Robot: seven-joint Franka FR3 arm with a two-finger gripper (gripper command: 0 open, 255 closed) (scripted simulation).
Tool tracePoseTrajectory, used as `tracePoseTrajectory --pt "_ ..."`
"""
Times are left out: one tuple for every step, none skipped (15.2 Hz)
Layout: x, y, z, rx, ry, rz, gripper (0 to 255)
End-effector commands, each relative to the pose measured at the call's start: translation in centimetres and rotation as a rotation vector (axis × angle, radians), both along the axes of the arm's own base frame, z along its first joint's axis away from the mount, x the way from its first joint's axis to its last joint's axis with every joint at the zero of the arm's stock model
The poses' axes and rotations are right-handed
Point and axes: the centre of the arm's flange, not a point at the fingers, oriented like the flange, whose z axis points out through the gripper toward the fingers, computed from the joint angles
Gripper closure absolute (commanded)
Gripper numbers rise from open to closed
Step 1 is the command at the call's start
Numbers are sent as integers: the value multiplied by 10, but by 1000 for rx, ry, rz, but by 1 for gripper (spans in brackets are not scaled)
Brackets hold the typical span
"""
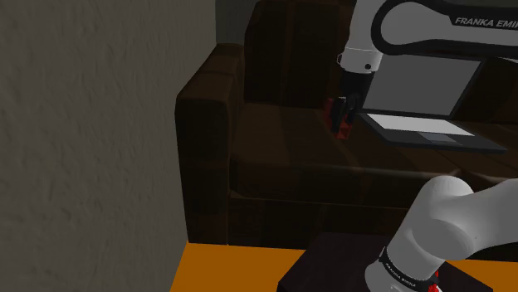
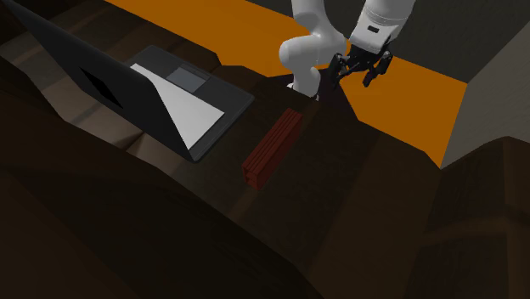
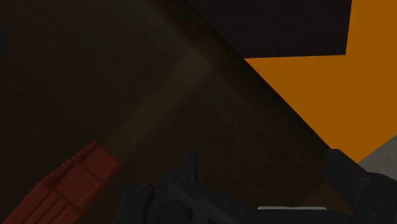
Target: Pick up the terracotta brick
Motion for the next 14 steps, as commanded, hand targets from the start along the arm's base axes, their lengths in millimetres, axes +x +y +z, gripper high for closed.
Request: tracePoseTrajectory --pt "0 0 0 0 0 0 0" --pt "9 -10 0 3 -2 -32 0" --pt "17 -21 1 5 -4 -64 0" --pt "26 -31 1 8 -6 -95 0" --pt "34 -42 2 10 -8 -127 0" --pt "41 -53 2 13 -10 -159 0" --pt "48 -65 2 15 -12 -191 0" --pt "55 -76 3 18 -14 -223 0" --pt "61 -88 3 21 -16 -255 0" --pt "67 -100 3 23 -18 -286 0" --pt "73 -113 4 26 -20 -318 0" --pt "78 -125 4 28 -22 -350 0" --pt "83 -138 4 31 -24 -382 0" --pt "88 -150 5 33 -26 -414 0"
